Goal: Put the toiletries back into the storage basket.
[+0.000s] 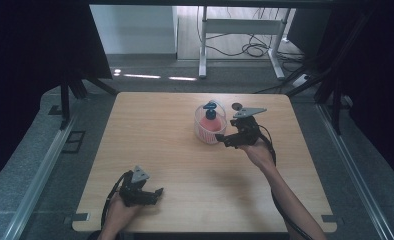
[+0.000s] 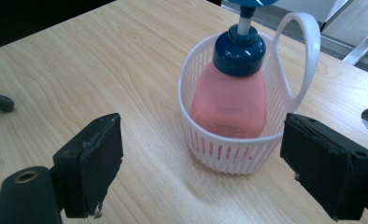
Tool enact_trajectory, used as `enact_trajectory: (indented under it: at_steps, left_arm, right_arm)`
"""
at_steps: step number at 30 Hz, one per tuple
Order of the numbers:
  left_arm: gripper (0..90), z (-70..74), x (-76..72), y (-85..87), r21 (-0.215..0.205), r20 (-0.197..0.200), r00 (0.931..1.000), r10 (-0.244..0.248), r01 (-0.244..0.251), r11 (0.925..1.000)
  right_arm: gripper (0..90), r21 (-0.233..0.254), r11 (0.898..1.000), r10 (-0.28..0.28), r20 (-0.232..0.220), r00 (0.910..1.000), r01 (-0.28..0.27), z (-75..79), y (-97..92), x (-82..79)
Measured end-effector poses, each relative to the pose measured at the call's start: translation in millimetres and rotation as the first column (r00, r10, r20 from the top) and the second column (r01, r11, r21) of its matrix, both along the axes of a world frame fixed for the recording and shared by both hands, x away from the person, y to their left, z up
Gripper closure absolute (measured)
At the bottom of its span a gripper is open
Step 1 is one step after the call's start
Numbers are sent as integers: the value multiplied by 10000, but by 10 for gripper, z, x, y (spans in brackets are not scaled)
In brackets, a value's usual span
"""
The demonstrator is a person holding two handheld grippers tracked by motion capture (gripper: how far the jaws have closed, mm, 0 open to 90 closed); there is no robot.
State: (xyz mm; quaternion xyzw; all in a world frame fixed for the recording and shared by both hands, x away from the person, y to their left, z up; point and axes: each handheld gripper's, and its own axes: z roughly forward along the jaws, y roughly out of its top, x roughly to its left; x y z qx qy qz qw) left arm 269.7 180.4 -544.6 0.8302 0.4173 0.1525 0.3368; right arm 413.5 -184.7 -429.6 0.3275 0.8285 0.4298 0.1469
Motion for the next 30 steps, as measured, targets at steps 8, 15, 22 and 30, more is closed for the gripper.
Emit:
enact_trajectory:
  at_steps: [8, 15, 22, 30]
  left_arm:
    - [106, 0, 0, 0, 5, 0, 10000, -1, 1, 10000]
    - [106, 1, 0, 0, 19, 1, 10000, 1, -1, 10000]
    - [106, 1, -2, -1, 4, -13, 10000, 27, -27, 10000]
    - [106, 0, -3, -2, -6, -22, 10000, 46, -46, 10000]
  right_arm:
    - [125, -26, 10000, 9, -12, 10000, -9, -38, -57, -77]
    - [123, -90, 9999, 66, 21, 10000, -66, -74, -132, -181]
    - [112, -177, 9998, 28, -32, 10000, -28, -118, -213, -281]
    - [62, -441, 9990, -33, 50, 10000, 35, -168, -290, -414]
